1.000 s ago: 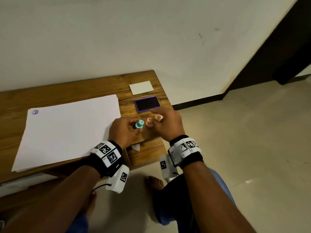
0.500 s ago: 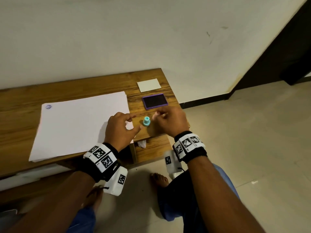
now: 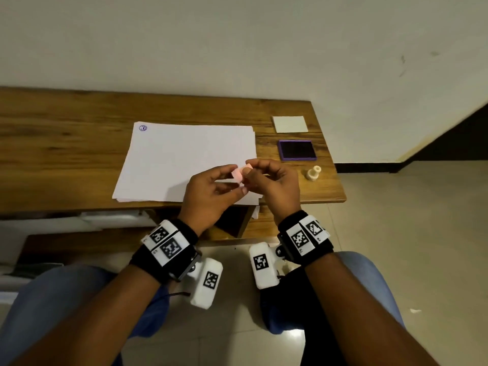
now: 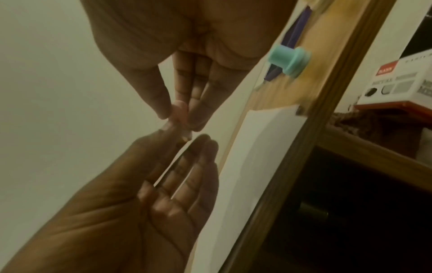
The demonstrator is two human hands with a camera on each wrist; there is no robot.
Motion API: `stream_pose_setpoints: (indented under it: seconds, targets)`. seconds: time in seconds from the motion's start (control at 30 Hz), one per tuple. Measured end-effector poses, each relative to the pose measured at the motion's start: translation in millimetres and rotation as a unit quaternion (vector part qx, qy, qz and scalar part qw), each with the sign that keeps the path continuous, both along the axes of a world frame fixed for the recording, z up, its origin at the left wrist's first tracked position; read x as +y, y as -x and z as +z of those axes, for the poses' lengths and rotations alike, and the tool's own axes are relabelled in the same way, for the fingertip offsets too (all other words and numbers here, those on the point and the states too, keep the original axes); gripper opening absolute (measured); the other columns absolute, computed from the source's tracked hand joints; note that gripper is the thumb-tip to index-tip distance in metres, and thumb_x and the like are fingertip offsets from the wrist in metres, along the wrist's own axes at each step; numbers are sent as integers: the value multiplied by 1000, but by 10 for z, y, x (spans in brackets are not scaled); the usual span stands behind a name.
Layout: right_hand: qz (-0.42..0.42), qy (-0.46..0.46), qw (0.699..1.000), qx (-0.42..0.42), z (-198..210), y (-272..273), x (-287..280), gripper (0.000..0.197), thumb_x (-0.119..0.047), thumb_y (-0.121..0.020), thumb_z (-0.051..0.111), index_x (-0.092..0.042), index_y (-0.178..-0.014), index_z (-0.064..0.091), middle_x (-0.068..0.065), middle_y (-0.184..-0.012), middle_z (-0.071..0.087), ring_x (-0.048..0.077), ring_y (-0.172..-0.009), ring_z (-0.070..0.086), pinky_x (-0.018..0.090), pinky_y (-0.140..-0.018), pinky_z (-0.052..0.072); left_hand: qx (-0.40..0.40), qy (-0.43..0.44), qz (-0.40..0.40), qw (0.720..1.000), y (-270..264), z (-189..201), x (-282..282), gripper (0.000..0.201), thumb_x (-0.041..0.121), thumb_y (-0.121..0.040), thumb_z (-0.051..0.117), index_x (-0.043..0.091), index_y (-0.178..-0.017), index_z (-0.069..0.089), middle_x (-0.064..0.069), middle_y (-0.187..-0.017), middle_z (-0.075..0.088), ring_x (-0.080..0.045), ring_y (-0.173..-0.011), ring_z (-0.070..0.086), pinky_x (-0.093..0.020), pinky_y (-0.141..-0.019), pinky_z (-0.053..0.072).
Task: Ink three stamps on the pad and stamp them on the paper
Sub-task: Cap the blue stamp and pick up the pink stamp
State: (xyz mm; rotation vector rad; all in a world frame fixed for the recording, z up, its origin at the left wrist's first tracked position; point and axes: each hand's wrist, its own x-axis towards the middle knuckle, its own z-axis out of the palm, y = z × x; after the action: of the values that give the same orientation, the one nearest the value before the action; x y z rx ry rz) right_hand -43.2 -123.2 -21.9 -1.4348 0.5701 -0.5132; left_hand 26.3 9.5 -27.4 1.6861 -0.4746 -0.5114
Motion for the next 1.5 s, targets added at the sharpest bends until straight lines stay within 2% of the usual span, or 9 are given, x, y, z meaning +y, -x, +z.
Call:
stream_pose_setpoints:
  seconds: [0.23, 0.37, 0.6, 0.77, 0.93, 1.1, 1.23, 1.33, 1.5]
  targets:
    - [-2, -44, 999, -3, -52, -135, 78, 12, -1, -89, 69, -5, -99, 74, 13, -91, 75, 20, -79, 73, 26, -66, 57, -57, 0, 28, 998, -152, -36, 43, 44, 23, -80, 76, 20, -123, 65, 14, -106, 68, 8, -88, 66, -6, -76, 50]
    - [-5, -62, 998, -3, -78, -158, 71, 11, -2, -89, 69, -1, -99, 74, 12, -88, 75, 20, -77, 72, 27, -67, 57, -61, 19, 39, 997, -188, -57, 47, 40, 21, -79, 77, 18, -118, 68, 7, -105, 72, 1, -92, 69, -12, -78, 53]
    - [-20, -80, 997, -11, -59, -134, 23, 8, -1, -88, 70, 1, -95, 75, 6, -80, 76, 15, -73, 72, 24, -65, 56, -23, 27, 26, 999, -177, -32, 8, 33, 24, -79, 76, 20, -111, 71, 15, -97, 71, 2, -91, 69, -13, -79, 53]
    - [-18, -68, 997, -26, -31, -110, -2, 10, -1, -88, 70, -9, -89, 76, 1, -78, 77, 13, -74, 73, 22, -66, 57, 53, 72, 26, 996, -159, -13, -29, 32, 14, -79, 76, 14, -111, 71, 4, -98, 74, -6, -89, 71, -20, -76, 57]
    - [-16, -65, 997, -39, -40, -109, -27, 10, 0, -88, 69, -5, -94, 75, 1, -80, 77, 13, -76, 74, 21, -68, 56, 91, 96, 20, 991, -145, 6, -49, 34, 11, -82, 72, 9, -116, 68, -5, -101, 75, -14, -90, 73, -22, -73, 57]
    - [-36, -96, 992, -71, 8, -90, -134, 10, -4, -85, 73, -9, -93, 76, 7, -89, 77, 20, -89, 73, 26, -75, 57, 189, 145, 50, 970, -137, 0, -21, 17, 14, -87, 67, 9, -102, 72, -7, -88, 76, -18, -85, 73, -26, -74, 57]
    - [-103, -136, 980, -106, 49, -64, -359, 13, 2, -87, 69, -10, -91, 74, 5, -87, 77, 24, -93, 74, 26, -73, 58, 95, 84, 37, 991, -210, -61, 34, 24, 9, -80, 74, 16, -103, 72, -3, -95, 76, -15, -89, 73, -24, -77, 58]
    - [-111, -67, 987, -93, 60, -45, -429, 14, 1, -86, 71, -12, -89, 75, 2, -85, 78, 22, -90, 75, 25, -72, 58, 5, 24, 6, 1000, -198, -116, 68, 27, 9, -78, 77, 22, -102, 71, 5, -98, 74, -9, -90, 71, -17, -78, 55]
    - [-102, 182, 978, -31, 58, 71, -619, 13, -18, -80, 81, -12, -91, 79, 0, -82, 78, 15, -80, 75, 30, -76, 61, -32, -27, -31, 999, 9, -156, -15, 28, 5, -77, 75, 18, -101, 68, 6, -98, 71, -6, -85, 69, -17, -75, 56]
